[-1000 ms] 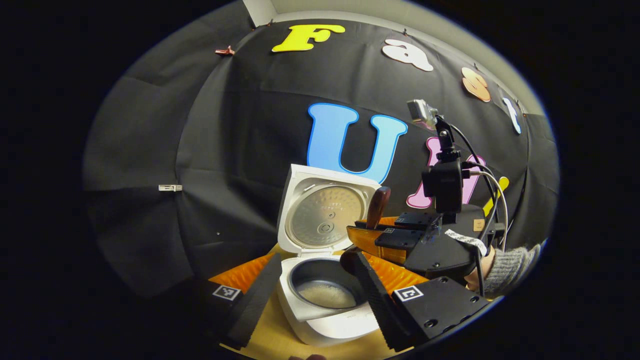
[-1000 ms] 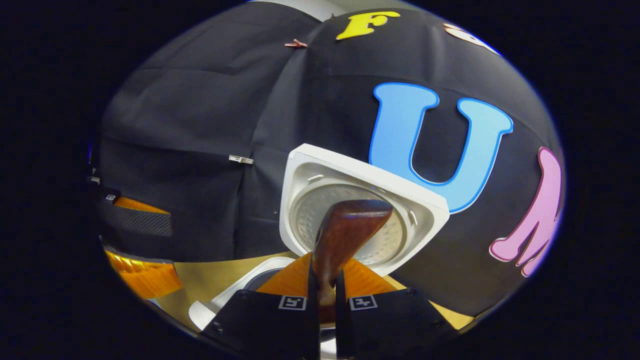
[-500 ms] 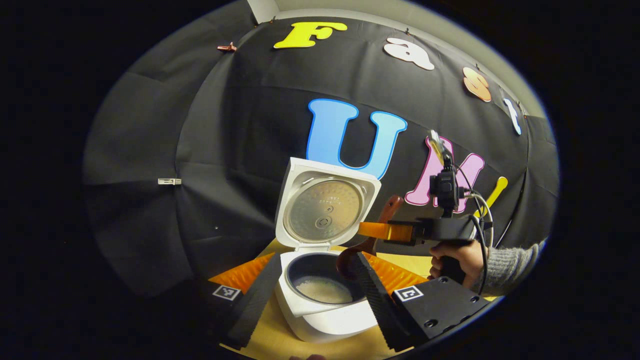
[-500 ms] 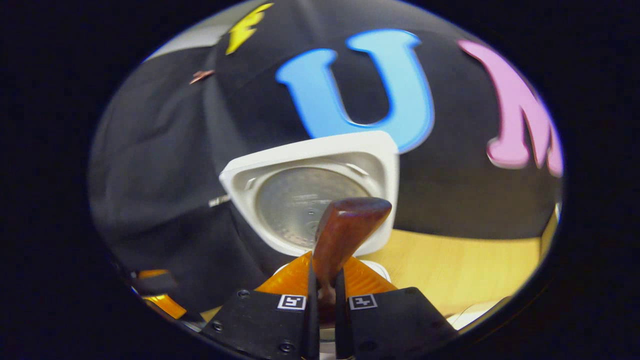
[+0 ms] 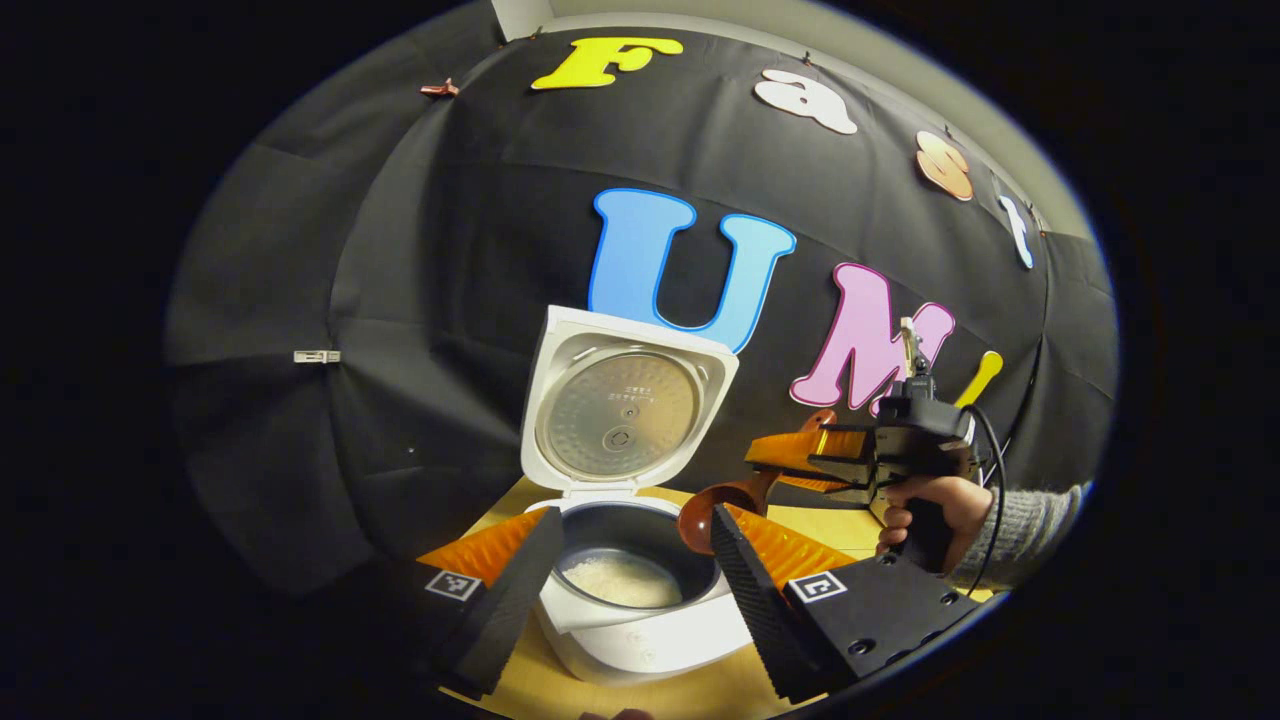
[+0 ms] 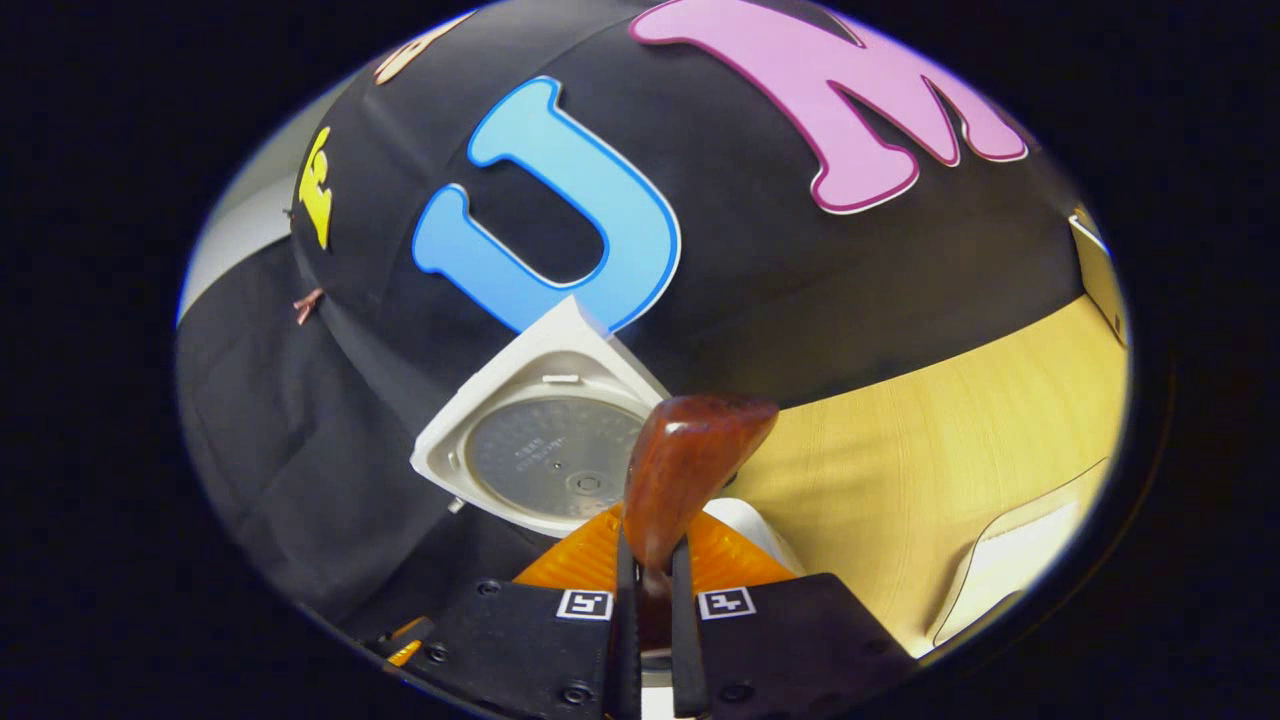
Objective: Close the left gripper, press the button to open the rice cooker; take a wooden spoon from the chopstick holder with the right hand, scoop a spoonful of rice and pour it into the rice cooker, then put the wooden spoon back into the chopstick holder.
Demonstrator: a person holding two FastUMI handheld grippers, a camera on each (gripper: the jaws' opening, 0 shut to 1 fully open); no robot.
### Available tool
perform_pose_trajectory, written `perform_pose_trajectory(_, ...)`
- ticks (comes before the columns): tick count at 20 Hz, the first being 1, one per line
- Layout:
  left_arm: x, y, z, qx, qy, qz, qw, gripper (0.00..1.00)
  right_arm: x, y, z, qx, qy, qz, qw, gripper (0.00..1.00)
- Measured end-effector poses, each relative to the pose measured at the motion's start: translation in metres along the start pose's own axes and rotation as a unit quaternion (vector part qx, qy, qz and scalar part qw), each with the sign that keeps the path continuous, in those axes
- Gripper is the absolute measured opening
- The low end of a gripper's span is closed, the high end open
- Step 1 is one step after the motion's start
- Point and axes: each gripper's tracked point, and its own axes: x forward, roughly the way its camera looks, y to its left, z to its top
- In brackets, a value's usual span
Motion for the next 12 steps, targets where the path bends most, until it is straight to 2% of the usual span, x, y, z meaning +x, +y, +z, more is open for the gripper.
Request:
perform_pose_trajectory(2, 0.002, -0.007, 0.002, 0.005, 0.000, -0.005, 1.000, 0.92, -0.016, 0.003, 0.018, 0.015, -0.017, 0.007, 1.000, 0.17)
perform_pose_trajectory(3, 0.004, -0.010, 0.004, 0.008, -0.001, -0.007, 1.000, 0.96, -0.025, 0.000, 0.030, 0.018, -0.027, 0.006, 0.999, 0.16)
perform_pose_trajectory(6, 0.009, -0.022, 0.009, 0.020, -0.004, -0.014, 1.000, 0.95, -0.057, -0.017, 0.064, 0.021, -0.058, -0.001, 0.998, 0.16)
perform_pose_trajectory(7, 0.011, -0.027, 0.010, 0.024, -0.004, -0.016, 1.000, 0.92, -0.069, -0.027, 0.078, 0.021, -0.070, -0.006, 0.997, 0.16)
perform_pose_trajectory(8, 0.013, -0.032, 0.011, 0.028, -0.005, -0.018, 0.999, 0.96, -0.082, -0.038, 0.091, 0.018, -0.080, -0.014, 0.997, 0.16)
perform_pose_trajectory(12, 0.023, -0.053, 0.017, 0.047, -0.008, -0.025, 0.999, 0.95, -0.142, -0.092, 0.129, 0.004, -0.115, -0.057, 0.992, 0.16)
